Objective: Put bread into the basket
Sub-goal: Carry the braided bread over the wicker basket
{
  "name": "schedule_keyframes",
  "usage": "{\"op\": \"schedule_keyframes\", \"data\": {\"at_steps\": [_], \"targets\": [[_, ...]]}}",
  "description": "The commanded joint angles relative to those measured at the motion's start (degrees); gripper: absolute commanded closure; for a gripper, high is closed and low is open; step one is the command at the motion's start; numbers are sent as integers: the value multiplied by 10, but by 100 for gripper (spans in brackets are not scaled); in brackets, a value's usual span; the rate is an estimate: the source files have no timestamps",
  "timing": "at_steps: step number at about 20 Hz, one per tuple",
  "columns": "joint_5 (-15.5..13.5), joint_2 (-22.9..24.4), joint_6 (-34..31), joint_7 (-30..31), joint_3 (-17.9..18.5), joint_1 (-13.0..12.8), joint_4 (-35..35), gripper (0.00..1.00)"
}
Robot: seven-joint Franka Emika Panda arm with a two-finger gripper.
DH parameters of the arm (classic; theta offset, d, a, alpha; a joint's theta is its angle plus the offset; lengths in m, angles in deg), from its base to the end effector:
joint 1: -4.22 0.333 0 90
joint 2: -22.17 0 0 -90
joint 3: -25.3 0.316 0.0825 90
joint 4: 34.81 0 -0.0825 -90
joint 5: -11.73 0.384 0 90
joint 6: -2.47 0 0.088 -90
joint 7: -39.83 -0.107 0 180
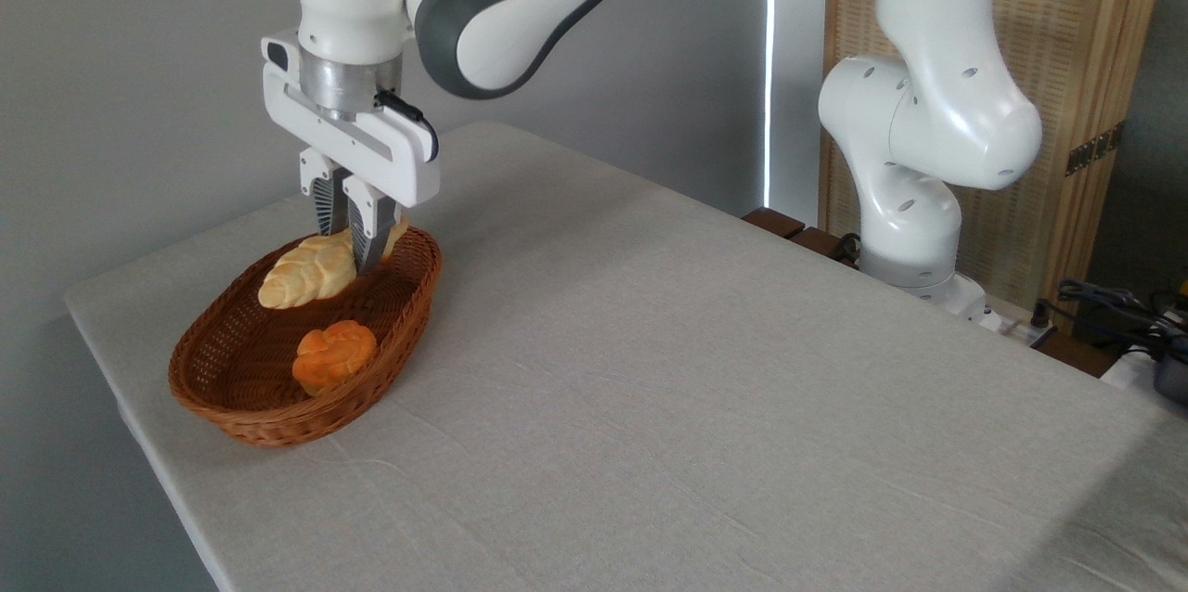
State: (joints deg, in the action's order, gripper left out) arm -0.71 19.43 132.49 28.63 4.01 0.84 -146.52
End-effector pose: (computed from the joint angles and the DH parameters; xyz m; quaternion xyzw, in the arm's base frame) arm 0.5391 -0.2505 0.4840 0.9542 -0.2468 0.1231 0.1155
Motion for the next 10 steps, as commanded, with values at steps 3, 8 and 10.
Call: {"op": "schedule_keyframes", "data": {"at_steps": [3, 8, 10], "targets": [[3, -20, 12, 16, -3, 3, 13, 0], [26, -19, 11, 16, -3, 3, 13, 0], [30, -17, 10, 15, -2, 3, 13, 0]]}}
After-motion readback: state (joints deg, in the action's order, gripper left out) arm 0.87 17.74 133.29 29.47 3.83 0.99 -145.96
